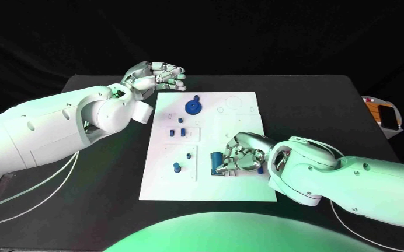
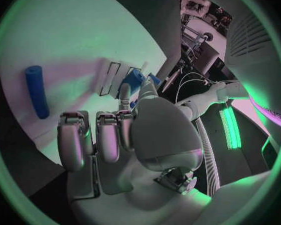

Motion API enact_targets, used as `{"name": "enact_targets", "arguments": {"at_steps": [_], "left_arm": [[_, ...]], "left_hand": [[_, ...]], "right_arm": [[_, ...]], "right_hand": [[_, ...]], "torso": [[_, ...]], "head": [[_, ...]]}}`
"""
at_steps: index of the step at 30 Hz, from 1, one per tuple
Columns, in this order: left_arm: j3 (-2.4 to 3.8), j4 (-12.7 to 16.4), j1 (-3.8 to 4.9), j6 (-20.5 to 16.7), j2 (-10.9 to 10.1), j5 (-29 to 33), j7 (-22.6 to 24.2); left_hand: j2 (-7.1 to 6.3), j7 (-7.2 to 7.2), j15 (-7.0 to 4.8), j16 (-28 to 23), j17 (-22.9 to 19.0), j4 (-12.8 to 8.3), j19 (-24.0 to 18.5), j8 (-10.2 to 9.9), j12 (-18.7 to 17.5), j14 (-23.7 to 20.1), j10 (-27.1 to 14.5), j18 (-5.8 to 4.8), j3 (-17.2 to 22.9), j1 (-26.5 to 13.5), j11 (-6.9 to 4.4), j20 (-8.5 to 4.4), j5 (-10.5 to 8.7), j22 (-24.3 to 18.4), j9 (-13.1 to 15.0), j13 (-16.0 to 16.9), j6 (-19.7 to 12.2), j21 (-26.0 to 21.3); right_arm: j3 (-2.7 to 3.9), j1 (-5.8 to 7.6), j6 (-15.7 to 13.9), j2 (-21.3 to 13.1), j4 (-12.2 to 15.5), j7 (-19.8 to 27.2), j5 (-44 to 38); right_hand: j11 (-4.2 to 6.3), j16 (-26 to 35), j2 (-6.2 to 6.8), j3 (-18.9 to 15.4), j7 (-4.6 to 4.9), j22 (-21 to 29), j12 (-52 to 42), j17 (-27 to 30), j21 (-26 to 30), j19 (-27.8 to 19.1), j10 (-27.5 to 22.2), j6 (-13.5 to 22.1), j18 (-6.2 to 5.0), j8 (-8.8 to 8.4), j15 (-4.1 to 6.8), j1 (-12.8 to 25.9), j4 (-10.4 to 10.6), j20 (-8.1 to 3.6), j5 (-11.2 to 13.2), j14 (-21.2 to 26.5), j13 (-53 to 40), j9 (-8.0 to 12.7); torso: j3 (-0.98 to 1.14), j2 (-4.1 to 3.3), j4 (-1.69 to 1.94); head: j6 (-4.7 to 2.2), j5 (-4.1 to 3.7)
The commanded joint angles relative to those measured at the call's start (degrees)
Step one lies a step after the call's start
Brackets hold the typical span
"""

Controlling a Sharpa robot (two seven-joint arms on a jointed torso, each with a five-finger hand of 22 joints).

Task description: Assemble the parts on the task board

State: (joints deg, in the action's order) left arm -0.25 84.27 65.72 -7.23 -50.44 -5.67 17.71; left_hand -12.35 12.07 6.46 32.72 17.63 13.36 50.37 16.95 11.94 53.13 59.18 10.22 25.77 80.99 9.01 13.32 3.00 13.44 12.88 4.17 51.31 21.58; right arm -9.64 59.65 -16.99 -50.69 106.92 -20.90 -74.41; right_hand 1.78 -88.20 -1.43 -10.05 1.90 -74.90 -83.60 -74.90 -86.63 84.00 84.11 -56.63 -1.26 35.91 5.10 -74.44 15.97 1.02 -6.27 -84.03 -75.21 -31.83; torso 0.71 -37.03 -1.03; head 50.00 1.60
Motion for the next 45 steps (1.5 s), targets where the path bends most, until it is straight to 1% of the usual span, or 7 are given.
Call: {"name": "enact_targets", "arguments": {"at_steps": [1, 3, 4, 18, 28, 39, 45], "left_arm": [[0.04, 0.2, 0.04, 0.7, 0.1, -0.5, 0.2], [0.04, 0.2, 0.04, 0.8, 0.2, -0.6, 0.1], [0.04, 0.2, 0.04, 0.8, 0.2, -0.7, 0.1], [0.04, 0.3, 0.04, 1.1, 0.1, -1.8, -0.3], [0.04, 0.3, 0.04, 1.1, 0.1, -1.8, -0.3], [0.03, 0.2, 0.03, 1.0, 0.0, -1.8, -0.3], [0.01, 0.2, 0.03, 1.0, 0.0, -1.8, -0.2]], "left_hand": [[0.44, 0.25, 0.13, -0.3, 0.1, 0.1, 0.4, -0.2, 0.2, -0.4, -0.4, 0.18, -0.4, 0.3, 0.20, -0.02, -0.09, -0.1, -0.1, 0.1, -0.2, -0.4], [0.44, 0.25, 0.13, -0.3, 0.1, 0.1, 0.4, -0.2, 0.2, -0.4, -0.4, 0.18, -0.4, 0.3, 0.20, -0.02, -0.09, -0.1, -0.1, 0.1, -0.2, -0.4], [0.44, 0.25, 0.13, -0.3, 0.1, 0.1, 0.4, -0.2, 0.2, -0.4, -0.4, 0.18, -0.4, 0.3, 0.20, -0.02, -0.09, -0.1, -0.1, 0.1, -0.2, -0.4], [0.43, 0.26, 0.13, -0.3, 0.1, -0.1, 0.5, -0.2, 0.2, -0.5, -0.5, 0.19, -0.4, 0.6, 0.20, -0.02, -0.09, -0.2, -0.1, 0.1, -0.3, -0.5], [0.42, 0.29, 0.13, -0.3, 0.2, -0.1, 0.5, -0.2, 0.2, -0.5, -0.5, 0.19, -0.4, 0.7, 0.21, -0.02, -0.09, -0.2, -0.1, 0.1, -0.3, -0.5], [0.42, 0.29, 0.13, -0.3, 0.2, -0.1, 0.5, -0.2, 0.2, -0.5, -0.5, 0.19, -0.4, 0.7, 0.21, -0.02, -0.09, -0.2, -0.1, 0.1, -0.3, -0.5], [0.44, 0.33, 0.15, -0.3, 0.2, -0.2, 0.6, -0.3, 0.2, -0.5, -0.6, 0.19, -0.4, 0.9, 0.25, -0.02, -0.09, -0.2, -0.1, 0.1, -0.3, -0.6]], "right_arm": [[0.05, -0.01, 0.5, 0.2, -0.5, -0.9, -1.4], [0.06, -0.01, 1.4, 0.3, -0.7, -0.9, -1.6], [0.06, -0.01, 1.9, 0.3, -0.7, -1.0, -1.8], [0.04, -0.19, 5.3, 0.8, -1.3, -0.2, -2.2], [0.04, -0.29, 0.7, 0.2, -1.0, -0.5, -2.3], [0.16, 0.41, -7.2, -6.6, 3.5, 6.0, 3.1], [0.16, 0.75, -7.3, -10.8, 4.0, 6.0, 2.6]], "right_hand": [[0.48, -0.4, -0.47, -0.2, -0.20, -14.2, -0.1, -10.5, -0.1, 4.9, 2.5, -0.1, 0.56, 0.01, 0.47, -1.1, 0.2, -0.21, 0.1, -5.1, -9.0, 0.1], [0.51, -0.3, -0.55, -0.3, -0.23, -14.1, 0.0, -10.5, 0.0, 4.9, 2.5, -0.1, 0.54, -0.03, 0.50, -2.3, -0.1, -0.24, 1.1, -5.1, -9.0, 0.2], [0.56, -0.3, -0.78, -0.1, -0.27, -14.1, 0.0, -10.4, 0.1, 4.8, 2.4, -0.1, 0.52, -0.08, 0.55, -3.4, -0.4, -0.28, 3.0, -5.1, -9.0, 0.3], [0.56, -0.2, 0.31, 0.3, -0.25, -13.9, 0.4, -10.1, 0.7, 4.6, 2.2, 0.2, 0.39, -0.62, 0.55, -7.8, -1.8, -0.31, 3.1, -5.0, -8.7, 0.8], [0.46, -0.2, -0.28, 0.0, -0.14, -14.0, 0.2, -10.2, 0.5, 4.7, 2.4, -0.3, 0.44, -0.59, 0.47, -6.7, -0.3, -0.25, 3.0, -5.0, -9.1, 1.0], [0.24, 0.0, 0.05, -0.6, 0.13, -13.8, 1.3, -9.7, 1.3, 4.4, 1.7, 0.4, 0.26, -0.95, 0.32, -6.0, 0.4, -0.15, 2.4, -4.9, -8.1, 1.2], [-1.04, 0.4, 0.28, -0.5, 1.69, -13.3, 2.8, -8.7, 2.8, 3.8, 0.9, 3.1, -0.02, -4.24, -0.70, -7.3, 0.2, 0.59, 1.9, -4.7, -7.1, 2.7]], "torso": [[-0.02, 0.01, -0.07], [0.00, 0.01, -0.06], [0.00, 0.03, -0.06], [0.03, 0.06, -0.10], [0.01, 0.09, -0.05], [0.05, 0.20, -0.24], [-0.01, 0.31, -0.27]], "head": [[0.00, 0.03], [0.00, -0.01], [0.00, 0.00], [0.00, -0.02], [0.00, -0.20], [0.00, -0.73], [0.00, -1.29]]}}
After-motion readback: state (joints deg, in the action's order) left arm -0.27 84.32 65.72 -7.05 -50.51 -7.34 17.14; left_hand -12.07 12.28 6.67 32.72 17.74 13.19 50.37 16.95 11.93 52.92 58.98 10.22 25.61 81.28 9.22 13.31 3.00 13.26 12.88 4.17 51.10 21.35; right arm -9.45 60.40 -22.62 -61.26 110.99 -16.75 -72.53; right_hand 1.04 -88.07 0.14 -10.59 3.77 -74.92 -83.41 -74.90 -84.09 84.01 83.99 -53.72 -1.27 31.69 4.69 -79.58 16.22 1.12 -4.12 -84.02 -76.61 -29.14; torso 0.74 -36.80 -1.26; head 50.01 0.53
